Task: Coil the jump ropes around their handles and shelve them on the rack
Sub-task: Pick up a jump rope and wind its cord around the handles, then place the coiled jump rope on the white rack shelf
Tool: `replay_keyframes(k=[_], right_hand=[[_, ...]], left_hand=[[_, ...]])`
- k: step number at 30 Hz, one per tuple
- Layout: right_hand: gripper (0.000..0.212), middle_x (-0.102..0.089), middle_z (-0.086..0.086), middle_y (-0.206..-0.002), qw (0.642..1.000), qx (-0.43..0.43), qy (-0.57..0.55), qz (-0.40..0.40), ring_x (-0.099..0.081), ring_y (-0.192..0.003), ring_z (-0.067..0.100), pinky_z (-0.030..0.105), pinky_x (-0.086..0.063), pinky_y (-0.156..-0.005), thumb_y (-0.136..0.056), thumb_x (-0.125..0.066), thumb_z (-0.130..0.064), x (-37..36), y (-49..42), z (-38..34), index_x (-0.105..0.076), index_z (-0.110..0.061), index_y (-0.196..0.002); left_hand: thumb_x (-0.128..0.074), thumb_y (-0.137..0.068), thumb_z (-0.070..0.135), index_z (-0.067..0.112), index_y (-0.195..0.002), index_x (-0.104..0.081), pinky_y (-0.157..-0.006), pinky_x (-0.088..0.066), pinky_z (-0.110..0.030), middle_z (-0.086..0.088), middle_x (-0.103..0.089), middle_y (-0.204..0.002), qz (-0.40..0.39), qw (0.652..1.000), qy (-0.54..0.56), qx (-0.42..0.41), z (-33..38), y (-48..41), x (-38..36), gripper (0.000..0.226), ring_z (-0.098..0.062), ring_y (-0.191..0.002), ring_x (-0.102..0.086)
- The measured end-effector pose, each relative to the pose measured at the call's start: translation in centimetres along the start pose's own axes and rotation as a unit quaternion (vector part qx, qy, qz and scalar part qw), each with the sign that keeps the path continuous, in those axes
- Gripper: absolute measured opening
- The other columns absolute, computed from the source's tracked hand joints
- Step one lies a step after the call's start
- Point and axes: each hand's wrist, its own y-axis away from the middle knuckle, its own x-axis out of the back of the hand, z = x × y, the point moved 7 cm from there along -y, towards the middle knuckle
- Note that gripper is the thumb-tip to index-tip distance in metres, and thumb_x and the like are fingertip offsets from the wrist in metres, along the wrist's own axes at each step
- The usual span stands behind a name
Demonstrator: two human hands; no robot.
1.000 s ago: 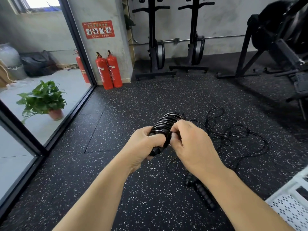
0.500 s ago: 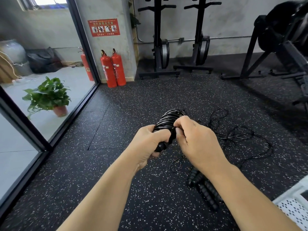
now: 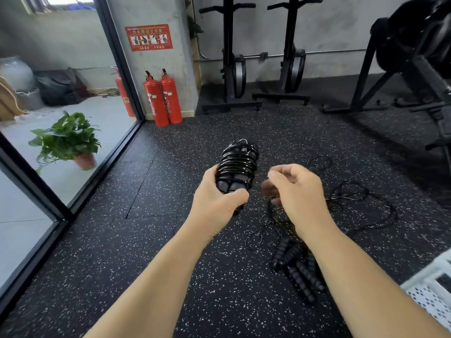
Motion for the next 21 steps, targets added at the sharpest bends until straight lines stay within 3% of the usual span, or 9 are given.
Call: replay_keyframes(k=[2,5,9,11,13,16,19,21], right_hand=[[0.005,-0.073,-0.001,-0.082,0.997,-0.057,-0.049,-0.014,-0.07,-0.085,0.022,0.034,-0.054,-0.068,-0.091,-0.06,-0.019,-0.2,-0.3,1.0,-0.065,-0.02,-0.091],[0.007,-0.071,-0.001,-0.078,0.987,-0.113,-0.106,-0.034,-0.069,-0.07,0.011,0.029,-0.052,-0.062,-0.092,-0.062,-0.021,-0.3,-0.5,2.1,-0.066,-0.016,-0.092],[0.008,-0.069,0.001,-0.077,0.982,-0.143,-0.12,-0.019,-0.064,-0.068,0.014,0.03,-0.051,-0.06,-0.091,-0.063,-0.015,0.7,-0.8,3.4,-0.067,-0.012,-0.085],[0.007,-0.07,0.006,-0.081,0.981,-0.155,-0.12,-0.004,-0.063,-0.07,0.018,0.036,-0.053,-0.067,-0.09,-0.063,-0.011,1.5,-0.9,3.9,-0.067,-0.012,-0.084],[0.011,-0.07,0.008,-0.081,0.98,-0.16,-0.118,0.014,-0.062,-0.07,0.02,0.039,-0.054,-0.069,-0.09,-0.063,-0.008,2.5,-0.9,4.3,-0.066,-0.013,-0.08],[0.017,-0.068,0.006,-0.076,0.98,-0.159,-0.106,0.051,-0.06,-0.068,0.018,0.032,-0.05,-0.061,-0.089,-0.062,-0.007,4.3,-0.8,4.5,-0.064,-0.015,-0.075],[0.016,-0.07,0.01,-0.079,0.98,-0.162,-0.089,0.079,-0.062,-0.073,0.023,0.042,-0.055,-0.071,-0.087,-0.063,-0.009,5.8,-0.4,4.8,-0.066,-0.016,-0.072],[0.018,-0.069,0.008,-0.076,0.978,-0.166,-0.082,0.096,-0.062,-0.073,0.024,0.045,-0.054,-0.076,-0.086,-0.064,-0.011,6.7,0.3,4.9,-0.065,-0.018,-0.07]], left_hand=[[-0.073,-0.073,0.015,0.035,-0.132,-0.043,-0.064,-0.047,-0.021,0.012,-0.065,-0.1,0.001,0.999,-0.044,-0.026,0.2,0.1,-0.6,0.069,-0.007,-0.083,-0.062],[-0.072,-0.076,0.014,0.04,-0.139,-0.033,-0.069,-0.049,-0.026,0.021,-0.059,-0.099,-0.017,0.991,-0.118,-0.068,0.7,0.6,-2.1,0.079,-0.001,-0.085,-0.06],[-0.071,-0.073,0.02,0.07,-0.113,-0.019,-0.082,-0.053,-0.034,0.028,-0.056,-0.103,-0.047,0.981,-0.154,-0.106,1.2,1.0,-4.4,0.082,0.007,-0.092,-0.057],[-0.071,-0.071,0.025,0.08,-0.102,-0.014,-0.086,-0.052,-0.037,0.026,-0.055,-0.112,-0.063,0.976,-0.172,-0.121,1.2,1.0,-5.7,0.084,0.003,-0.098,-0.057],[-0.074,-0.072,0.027,0.076,-0.109,-0.019,-0.089,-0.051,-0.041,0.025,-0.055,-0.119,-0.081,0.973,-0.177,-0.124,1.2,1.0,-6.9,0.082,-0.003,-0.103,-0.058],[-0.076,-0.073,0.037,0.069,-0.121,-0.018,-0.091,-0.047,-0.038,0.028,-0.054,-0.118,-0.118,0.971,-0.181,-0.107,0.9,0.9,-8.5,0.082,-0.007,-0.106,-0.058],[-0.07,-0.067,0.046,0.06,-0.128,-0.025,-0.09,-0.05,-0.04,0.025,-0.059,-0.112,-0.154,0.976,-0.142,-0.065,0.6,0.7,-9.9,0.077,-0.01,-0.103,-0.061],[-0.07,-0.077,0.036,0.047,-0.134,-0.036,-0.093,-0.051,-0.037,0.012,-0.064,-0.118,-0.172,0.982,-0.069,-0.022,0.4,0.7,-10.4,0.066,-0.013,-0.106,-0.062]])
